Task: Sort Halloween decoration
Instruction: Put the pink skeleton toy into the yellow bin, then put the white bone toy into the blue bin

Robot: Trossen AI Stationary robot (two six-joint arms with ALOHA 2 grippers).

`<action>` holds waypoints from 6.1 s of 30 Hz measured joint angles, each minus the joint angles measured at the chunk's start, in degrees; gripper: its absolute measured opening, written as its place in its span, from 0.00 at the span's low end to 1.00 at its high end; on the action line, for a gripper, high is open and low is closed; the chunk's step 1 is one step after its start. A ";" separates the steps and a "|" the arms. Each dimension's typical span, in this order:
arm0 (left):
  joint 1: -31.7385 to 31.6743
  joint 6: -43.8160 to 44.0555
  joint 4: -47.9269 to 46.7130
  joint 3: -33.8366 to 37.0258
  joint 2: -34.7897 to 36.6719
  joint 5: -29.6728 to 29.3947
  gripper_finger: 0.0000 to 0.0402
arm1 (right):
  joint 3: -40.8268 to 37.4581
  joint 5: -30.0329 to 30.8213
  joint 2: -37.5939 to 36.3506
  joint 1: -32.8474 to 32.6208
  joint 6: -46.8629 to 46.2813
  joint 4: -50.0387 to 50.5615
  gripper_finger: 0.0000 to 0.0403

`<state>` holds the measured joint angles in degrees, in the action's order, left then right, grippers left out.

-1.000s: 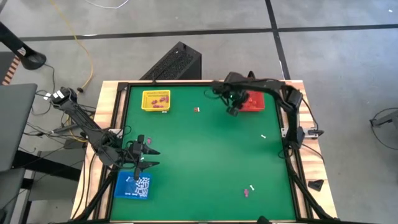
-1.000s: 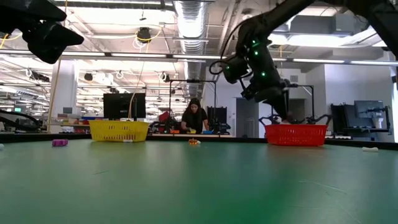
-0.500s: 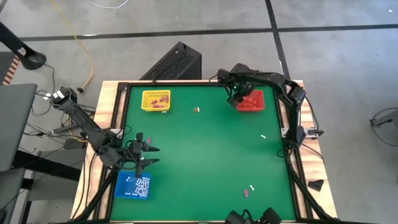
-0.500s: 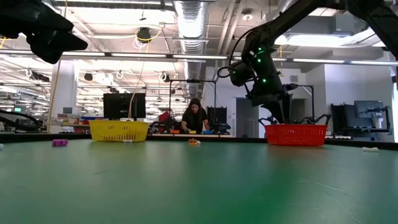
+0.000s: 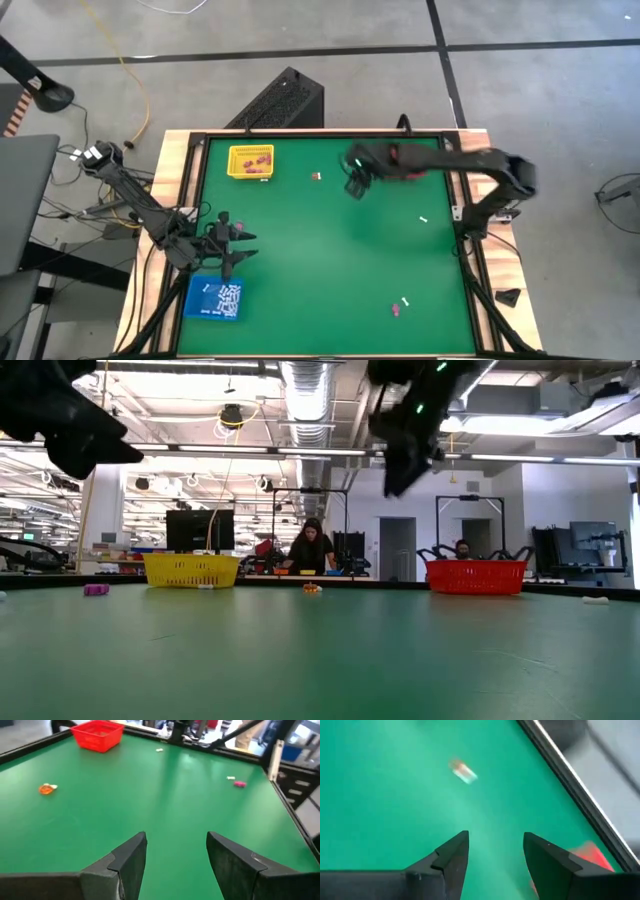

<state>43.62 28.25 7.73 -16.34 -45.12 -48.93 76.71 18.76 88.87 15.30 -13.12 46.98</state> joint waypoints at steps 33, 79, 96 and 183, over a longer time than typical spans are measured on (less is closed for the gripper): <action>-40.18 39.84 -33.93 -4.94 -13.62 33.35 0.49 | -45.82 -4.09 -6.48 -22.09 11.44 -89.08 0.54; -30.70 42.45 -41.59 -9.58 -21.43 32.19 0.42 | -44.53 -4.09 -6.48 -27.33 10.39 -96.78 0.54; -30.72 33.37 -40.70 -15.16 -26.18 27.77 0.05 | -44.53 -4.09 -6.48 -27.29 10.59 -96.75 0.54; -61.88 16.52 -25.69 -27.36 -49.29 15.67 0.31 | -36.97 -3.61 -6.51 -25.65 10.13 -70.53 0.54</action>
<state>-18.26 44.77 -17.96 -43.70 -94.41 -33.26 39.75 15.16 82.37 -10.35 -2.98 -23.55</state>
